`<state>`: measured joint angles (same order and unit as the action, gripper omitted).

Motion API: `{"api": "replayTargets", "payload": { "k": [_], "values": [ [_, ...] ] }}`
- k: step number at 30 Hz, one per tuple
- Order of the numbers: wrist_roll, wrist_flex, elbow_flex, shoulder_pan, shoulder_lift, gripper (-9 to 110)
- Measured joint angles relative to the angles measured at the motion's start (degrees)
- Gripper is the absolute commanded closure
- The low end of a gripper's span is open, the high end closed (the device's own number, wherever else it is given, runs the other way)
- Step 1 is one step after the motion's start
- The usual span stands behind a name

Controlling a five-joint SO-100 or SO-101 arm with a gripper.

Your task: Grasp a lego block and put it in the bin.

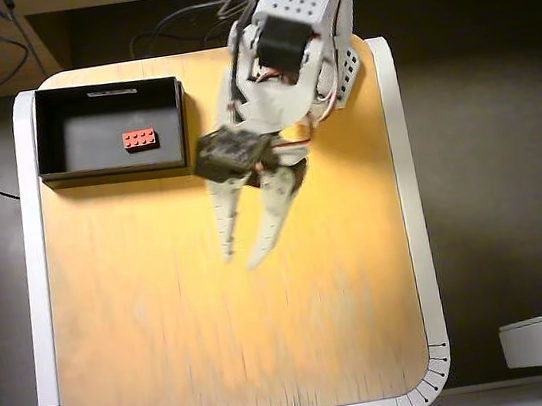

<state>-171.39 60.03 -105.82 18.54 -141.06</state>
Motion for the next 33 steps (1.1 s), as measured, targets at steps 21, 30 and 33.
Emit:
{"api": "replayTargets", "payload": {
  "k": [21, 30, 33],
  "values": [
    [-4.3, -3.3, -57.8, -21.5, -40.0, 101],
    [-3.5, -3.6, -66.9, -20.4, -42.5, 101],
    [-3.5, -3.6, -66.9, -20.1, -42.6, 101]
  ]
}}
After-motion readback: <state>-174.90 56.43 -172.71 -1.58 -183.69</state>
